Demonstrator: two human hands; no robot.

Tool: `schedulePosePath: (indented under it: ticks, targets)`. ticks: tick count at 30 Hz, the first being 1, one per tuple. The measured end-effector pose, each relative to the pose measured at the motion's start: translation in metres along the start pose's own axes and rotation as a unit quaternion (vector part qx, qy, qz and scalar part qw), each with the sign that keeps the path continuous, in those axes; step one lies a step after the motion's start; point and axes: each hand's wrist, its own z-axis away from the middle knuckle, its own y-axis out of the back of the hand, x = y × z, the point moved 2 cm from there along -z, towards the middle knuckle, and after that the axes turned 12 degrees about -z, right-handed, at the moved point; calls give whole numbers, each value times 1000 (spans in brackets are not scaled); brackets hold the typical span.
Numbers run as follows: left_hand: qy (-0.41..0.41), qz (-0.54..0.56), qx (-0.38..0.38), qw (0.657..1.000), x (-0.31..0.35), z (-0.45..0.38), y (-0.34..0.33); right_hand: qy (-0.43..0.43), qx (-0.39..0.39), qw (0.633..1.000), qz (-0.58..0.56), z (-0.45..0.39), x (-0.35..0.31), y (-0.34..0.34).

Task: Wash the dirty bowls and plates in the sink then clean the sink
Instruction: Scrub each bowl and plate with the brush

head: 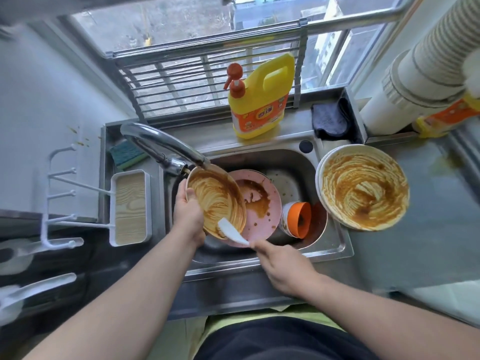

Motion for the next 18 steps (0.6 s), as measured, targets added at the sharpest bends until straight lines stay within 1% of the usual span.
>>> schedulePosePath:
  ticks: [2,5,7,9,10,12,13,14,16,18]
  targets:
    - [-14,-26,-9,1000,-10,7,-4,35,15,998,-51,-7,-19,-4]
    - [9,32,-33,999,-14,26,-15,66,64,991,-101,-29,-44,6]
    - [-2,45,-43,998,-15,35,-22,54,95,988,-109,-46,-53,20]
    - [-2,45,-39,998,-15,41,-26,7,126,985,-117,-62,-47,36]
    - [7,50,-35,998,-17,42,-26,-31,144,981,-126,-67,-38,43]
    - [34,52,-24,998,-20,44,-23,-116,174,963,-170,-73,-20,47]
    - [47,44,-21,998,-22,44,-22,-152,178,946,-226,-74,-15,43]
    - [56,38,-24,997,-24,45,-22,-169,170,926,-292,-76,-17,34]
    - [48,32,-37,998,-28,48,-26,-144,158,896,-389,-80,-36,16]
    - [20,29,-29,999,-25,50,-30,-105,136,890,-423,-77,-58,-1]
